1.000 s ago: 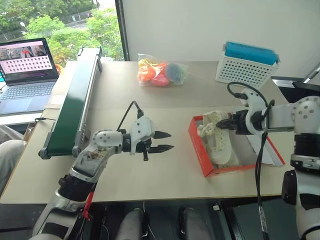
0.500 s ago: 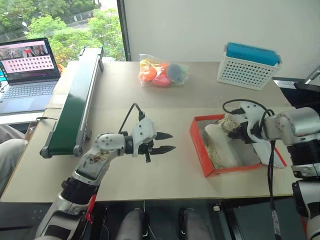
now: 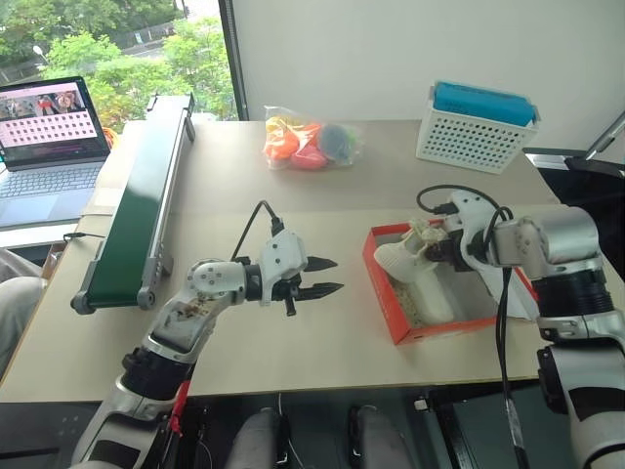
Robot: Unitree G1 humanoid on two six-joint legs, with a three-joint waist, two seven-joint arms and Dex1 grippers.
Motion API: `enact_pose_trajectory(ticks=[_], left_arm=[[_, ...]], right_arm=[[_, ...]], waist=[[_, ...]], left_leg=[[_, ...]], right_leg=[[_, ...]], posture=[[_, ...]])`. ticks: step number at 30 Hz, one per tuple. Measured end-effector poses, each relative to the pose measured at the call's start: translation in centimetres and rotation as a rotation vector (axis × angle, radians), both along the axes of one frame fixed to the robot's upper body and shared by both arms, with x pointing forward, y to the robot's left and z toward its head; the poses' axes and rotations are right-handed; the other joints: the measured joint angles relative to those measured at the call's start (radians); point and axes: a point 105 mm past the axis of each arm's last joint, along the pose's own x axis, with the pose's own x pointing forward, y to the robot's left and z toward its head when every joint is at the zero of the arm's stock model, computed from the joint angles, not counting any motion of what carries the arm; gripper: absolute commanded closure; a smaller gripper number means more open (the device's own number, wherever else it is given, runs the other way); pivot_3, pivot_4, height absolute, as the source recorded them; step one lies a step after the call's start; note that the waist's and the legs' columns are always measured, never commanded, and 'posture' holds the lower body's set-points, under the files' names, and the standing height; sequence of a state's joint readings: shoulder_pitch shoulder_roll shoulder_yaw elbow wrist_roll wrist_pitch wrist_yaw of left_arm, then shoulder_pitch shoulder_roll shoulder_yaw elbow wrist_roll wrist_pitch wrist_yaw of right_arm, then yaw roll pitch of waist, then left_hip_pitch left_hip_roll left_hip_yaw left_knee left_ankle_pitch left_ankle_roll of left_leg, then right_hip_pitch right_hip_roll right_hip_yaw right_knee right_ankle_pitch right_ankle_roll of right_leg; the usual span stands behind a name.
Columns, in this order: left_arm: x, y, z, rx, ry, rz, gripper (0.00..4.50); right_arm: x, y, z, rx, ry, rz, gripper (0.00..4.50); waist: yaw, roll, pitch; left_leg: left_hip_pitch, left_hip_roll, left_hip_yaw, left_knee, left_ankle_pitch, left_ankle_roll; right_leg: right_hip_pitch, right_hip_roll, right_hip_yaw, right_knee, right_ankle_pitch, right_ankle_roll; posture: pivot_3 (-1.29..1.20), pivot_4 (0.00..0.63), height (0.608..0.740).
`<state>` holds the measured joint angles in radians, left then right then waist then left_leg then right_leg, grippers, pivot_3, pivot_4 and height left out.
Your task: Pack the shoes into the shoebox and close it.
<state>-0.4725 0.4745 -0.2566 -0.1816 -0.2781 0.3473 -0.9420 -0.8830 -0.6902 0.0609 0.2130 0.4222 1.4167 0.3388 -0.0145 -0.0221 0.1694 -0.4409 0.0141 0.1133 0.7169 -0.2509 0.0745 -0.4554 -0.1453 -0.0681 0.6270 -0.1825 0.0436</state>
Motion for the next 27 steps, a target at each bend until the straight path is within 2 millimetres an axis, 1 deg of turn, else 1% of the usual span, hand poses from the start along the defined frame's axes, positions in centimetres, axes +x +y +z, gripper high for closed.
enact_pose_trajectory(ticks=[5, 9, 11, 14, 15, 16, 17, 18, 20, 24, 27], left_arm=[[0.0, -0.1, 0.0, -0.002, 0.0, -0.001, 2.56], [0.0, -0.1, 0.0, -0.003, 0.001, -0.003, 2.56], [0.0, -0.1, 0.0, -0.003, 0.001, -0.004, 2.56], [-0.1, -0.2, 0.0, -0.004, 0.004, -0.01, 2.47], [-0.2, -0.3, 0.0, -0.005, 0.005, -0.015, 2.47], [-0.2, -0.3, 0.0, -0.006, 0.005, -0.017, 2.47], [-0.2, -0.4, -0.1, -0.005, 0.007, -0.019, 2.47], [-0.2, -0.5, 0.0, -0.007, 0.007, -0.022, 2.47], [-0.3, -0.8, 0.1, -0.012, 0.005, -0.032, 2.47], [-0.3, -0.8, 0.1, -0.011, 0.005, -0.035, 2.47], [-0.3, -0.8, 0.1, -0.011, 0.006, -0.037, 2.47]], right_arm=[[-0.3, -1.1, 1.4, 0.053, -0.025, -0.066, 2.69], [-1.3, -2.0, 3.1, 0.09, -0.062, -0.112, 2.69], [-1.7, -2.8, 3.6, 0.095, -0.077, -0.142, 2.69], [-2.4, -4.1, 3.5, 0.109, -0.088, -0.194, 1.96], [-2.6, -4.5, 3.3, 0.125, -0.09, -0.211, 1.54], [-2.6, -4.5, 3.3, 0.136, -0.092, -0.216, 1.26], [-2.5, -4.2, 3.3, 0.193, -0.108, -0.219, 0.96], [-2.4, -3.7, 3.4, 0.26, -0.123, -0.215, 0.52], [-2.2, -2.7, 3.3, 0.336, -0.129, -0.199, 0.06], [-2.1, -2.2, 3.1, 0.433, -0.102, -0.21, 0.06], [-2.4, -1.7, 3.0, 0.455, -0.072, -0.191, 0.06]], waist=[[0.003, 0.0, 0.0], [0.003, 0.0, 0.0], [0.005, 0.0, 0.0], [0.006, 0.0, 0.0], [0.006, 0.0, 0.0], [0.006, 0.0, 0.0], [0.004, 0.0, 0.0], [0.001, 0.0, 0.0], [-0.001, 0.0, 0.0], [0.001, 0.0, 0.0], [0.003, 0.0, 0.0]], left_leg=[[0.0, 0.0, 0.0, 0.0, 0.0, 0.0], [0.0, 0.0, 0.0, 0.0, 0.0, 0.0], [0.0, 0.0, 0.0, 0.0, 0.0, 0.0], [0.0, 0.0, 0.0, 0.0, 0.0, 0.0], [0.0, 0.0, 0.0, 0.0, 0.0, 0.0], [0.0, 0.0, 0.0, 0.0, 0.0, 0.0], [0.0, 0.0, 0.0, 0.0, 0.0, 0.0], [0.0, 0.0, 0.0, 0.0, 0.0, 0.0], [0.0, 0.0, 0.0, 0.0, 0.0, -0.001], [0.0, 0.0, 0.0, 0.0, 0.0, 0.0], [0.0, 0.0, 0.0, 0.0, 0.0, 0.0]], right_leg=[[0.0, 0.0, 0.0, 0.0, 0.0, 0.0], [0.0, 0.0, 0.0, 0.0, 0.0, 0.0], [0.0, 0.0, 0.0, 0.0, 0.0, 0.0], [0.0, 0.0, 0.0, 0.0, 0.0, 0.0], [0.0, 0.0, 0.0, 0.0, 0.0, 0.0], [0.0, 0.0, 0.0, 0.0, 0.0, 0.0], [0.0, 0.0, 0.0, 0.0, 0.0, 0.0], [0.0, 0.0, 0.0, 0.0, 0.0, 0.0], [0.0, 0.0, 0.0, 0.001, 0.0, 0.0], [0.0, 0.0, 0.0, 0.0, 0.0, 0.0], [0.0, 0.0, 0.0, 0.0, 0.0, 0.0]], posture=[[0.0, 0.15, 0.705], [0.0, 0.15, 0.705], [0.0, 0.15, 0.705], [0.0, 0.15, 0.705], [0.0, 0.15, 0.705], [0.0, 0.15, 0.705], [0.0, 0.15, 0.705], [0.0, 0.15, 0.705], [0.0, 0.15, 0.705], [0.0, 0.15, 0.705], [0.0, 0.15, 0.705]])
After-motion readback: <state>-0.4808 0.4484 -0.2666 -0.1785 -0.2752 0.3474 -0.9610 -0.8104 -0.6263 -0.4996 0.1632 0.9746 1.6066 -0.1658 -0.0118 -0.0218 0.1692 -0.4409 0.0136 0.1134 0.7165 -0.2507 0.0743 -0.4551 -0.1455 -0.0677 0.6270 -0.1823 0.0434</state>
